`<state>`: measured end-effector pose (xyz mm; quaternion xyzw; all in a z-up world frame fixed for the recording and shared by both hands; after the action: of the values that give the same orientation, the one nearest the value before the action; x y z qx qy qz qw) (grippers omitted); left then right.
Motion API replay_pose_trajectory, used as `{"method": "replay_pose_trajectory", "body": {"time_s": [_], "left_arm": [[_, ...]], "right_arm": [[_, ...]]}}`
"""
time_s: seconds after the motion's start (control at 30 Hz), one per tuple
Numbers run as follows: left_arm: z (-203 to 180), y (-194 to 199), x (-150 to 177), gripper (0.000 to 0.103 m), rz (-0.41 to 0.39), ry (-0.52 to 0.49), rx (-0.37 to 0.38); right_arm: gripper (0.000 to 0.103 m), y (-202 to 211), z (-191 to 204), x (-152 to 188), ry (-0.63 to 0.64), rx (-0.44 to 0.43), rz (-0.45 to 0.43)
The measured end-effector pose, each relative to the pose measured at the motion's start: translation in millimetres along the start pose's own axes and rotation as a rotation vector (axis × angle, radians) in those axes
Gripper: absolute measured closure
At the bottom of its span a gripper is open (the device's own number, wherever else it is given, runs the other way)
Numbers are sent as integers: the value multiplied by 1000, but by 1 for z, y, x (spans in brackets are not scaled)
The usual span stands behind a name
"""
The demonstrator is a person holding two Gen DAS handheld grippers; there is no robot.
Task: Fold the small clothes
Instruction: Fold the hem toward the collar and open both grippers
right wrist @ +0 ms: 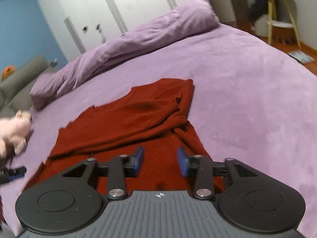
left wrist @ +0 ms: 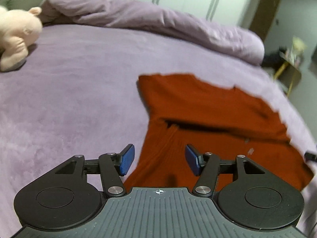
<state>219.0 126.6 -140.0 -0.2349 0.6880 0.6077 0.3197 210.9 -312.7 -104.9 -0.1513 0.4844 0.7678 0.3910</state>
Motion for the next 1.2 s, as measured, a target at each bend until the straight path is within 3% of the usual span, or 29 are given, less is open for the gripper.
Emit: {"method": "replay_pose_trajectory", "body": {"time_s": [0.17, 0.33, 0.43, 0.5, 0.53, 0.6, 0.67, 0.73, 0.9, 0.97, 1.07, 1.13, 1.2], "left_arm": [[-3, -23, 10, 40, 76, -108, -24], [1, -38, 12, 44, 115, -52, 22], [-1, -37, 8, 60, 99, -48, 22], [-5, -34, 6, 78, 84, -81, 0], [-8, -32, 6, 82, 76, -98, -2], [-12, -30, 7, 89, 70, -120, -2], [-15, -30, 8, 90, 72, -137, 7], [-15, -33, 9, 90, 86, -148, 9], [-13, -40, 6, 73, 104, -133, 34], [-13, -43, 5, 73, 118, -134, 53], [-15, -48, 4, 77, 138, -143, 72], [-16, -50, 3, 93, 145, -136, 88], [-19, -49, 1, 95, 144, -136, 86]], "right_arm": [[63, -20, -3, 9, 129, 42, 59], [61, -39, -4, 13, 280, 130, 86], [59, -44, -7, 14, 289, 147, 95], [59, -44, -9, 15, 263, 135, 92], [62, -44, -9, 15, 267, 135, 88], [78, -42, -4, 18, 306, 130, 77], [93, -42, 0, 22, 339, 124, 78], [93, -41, 3, 25, 349, 111, 79], [90, -44, -3, 21, 296, 109, 103], [88, -46, -4, 19, 259, 99, 116], [88, -49, -7, 16, 218, 81, 132], [88, -52, -8, 16, 208, 77, 138], [94, -53, -6, 17, 212, 75, 138]]}}
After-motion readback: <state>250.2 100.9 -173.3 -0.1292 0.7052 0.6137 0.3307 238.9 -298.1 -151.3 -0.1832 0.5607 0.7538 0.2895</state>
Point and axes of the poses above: each gripper's, at about its wrist camera, not at the fingertips, and y roughly against the way its jaws point, z to its left, x to its underside, the point moved 10 cm from there along -y, roughly the way its jaws point, and after that the axes turned 12 degrees about -y, right-handed, at the moved point
